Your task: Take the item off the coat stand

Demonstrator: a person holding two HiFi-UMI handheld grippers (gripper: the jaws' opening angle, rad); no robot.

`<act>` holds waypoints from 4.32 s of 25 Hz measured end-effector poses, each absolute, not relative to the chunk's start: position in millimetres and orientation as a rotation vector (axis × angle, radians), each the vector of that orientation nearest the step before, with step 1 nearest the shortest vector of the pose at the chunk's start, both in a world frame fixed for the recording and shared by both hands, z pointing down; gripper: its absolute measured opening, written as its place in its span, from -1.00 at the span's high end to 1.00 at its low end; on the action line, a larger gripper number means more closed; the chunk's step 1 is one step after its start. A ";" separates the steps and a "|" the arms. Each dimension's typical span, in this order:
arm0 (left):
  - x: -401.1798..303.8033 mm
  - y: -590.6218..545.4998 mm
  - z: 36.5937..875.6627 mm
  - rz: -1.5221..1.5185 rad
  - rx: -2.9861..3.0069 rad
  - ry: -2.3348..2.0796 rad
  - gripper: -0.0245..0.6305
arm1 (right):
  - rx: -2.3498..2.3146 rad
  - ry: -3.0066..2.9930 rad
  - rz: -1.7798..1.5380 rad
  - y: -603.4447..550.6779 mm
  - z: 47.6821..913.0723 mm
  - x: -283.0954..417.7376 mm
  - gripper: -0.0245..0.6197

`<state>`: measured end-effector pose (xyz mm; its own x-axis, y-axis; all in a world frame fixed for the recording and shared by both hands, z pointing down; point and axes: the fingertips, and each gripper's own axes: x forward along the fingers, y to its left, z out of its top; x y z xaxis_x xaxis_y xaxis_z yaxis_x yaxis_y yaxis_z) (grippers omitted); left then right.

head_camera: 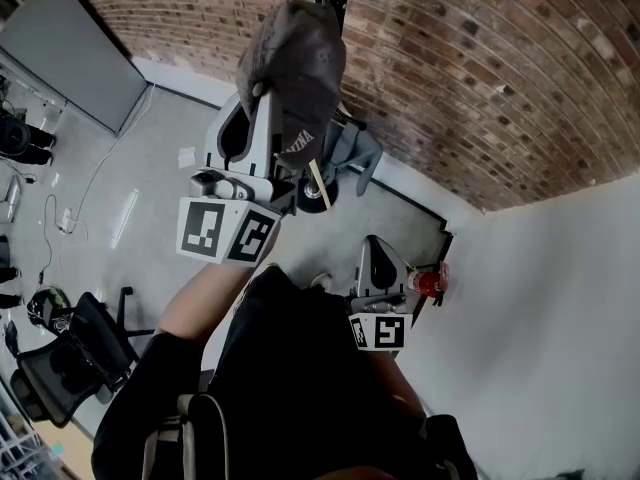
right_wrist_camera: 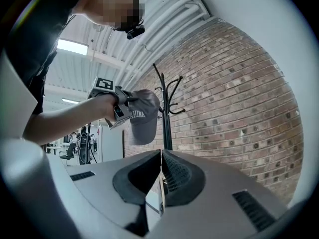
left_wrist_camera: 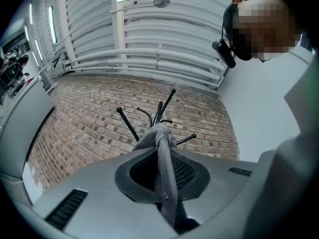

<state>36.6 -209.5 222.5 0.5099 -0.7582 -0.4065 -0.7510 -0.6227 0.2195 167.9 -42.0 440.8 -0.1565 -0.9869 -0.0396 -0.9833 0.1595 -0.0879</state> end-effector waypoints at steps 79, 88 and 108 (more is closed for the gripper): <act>-106.5 -143.6 353.8 -0.550 2.717 -1.078 0.80 | -1.978 2.331 0.168 -88.7 396.8 -5.9 0.86; -117.1 -135.4 386.1 -0.484 2.666 -1.037 0.80 | -1.952 2.360 0.201 -91.3 391.3 -30.7 0.86; -115.9 -140.6 398.2 -0.440 2.697 -1.050 0.80 | -1.920 2.437 0.227 -114.3 395.5 -53.8 0.86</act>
<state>-115.9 -140.6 398.2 0.7011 -0.6852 -0.1975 -0.6213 -0.7229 0.3023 -53.8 -114.3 395.5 -0.2377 -0.9646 -0.1143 -0.9691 0.2274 0.0955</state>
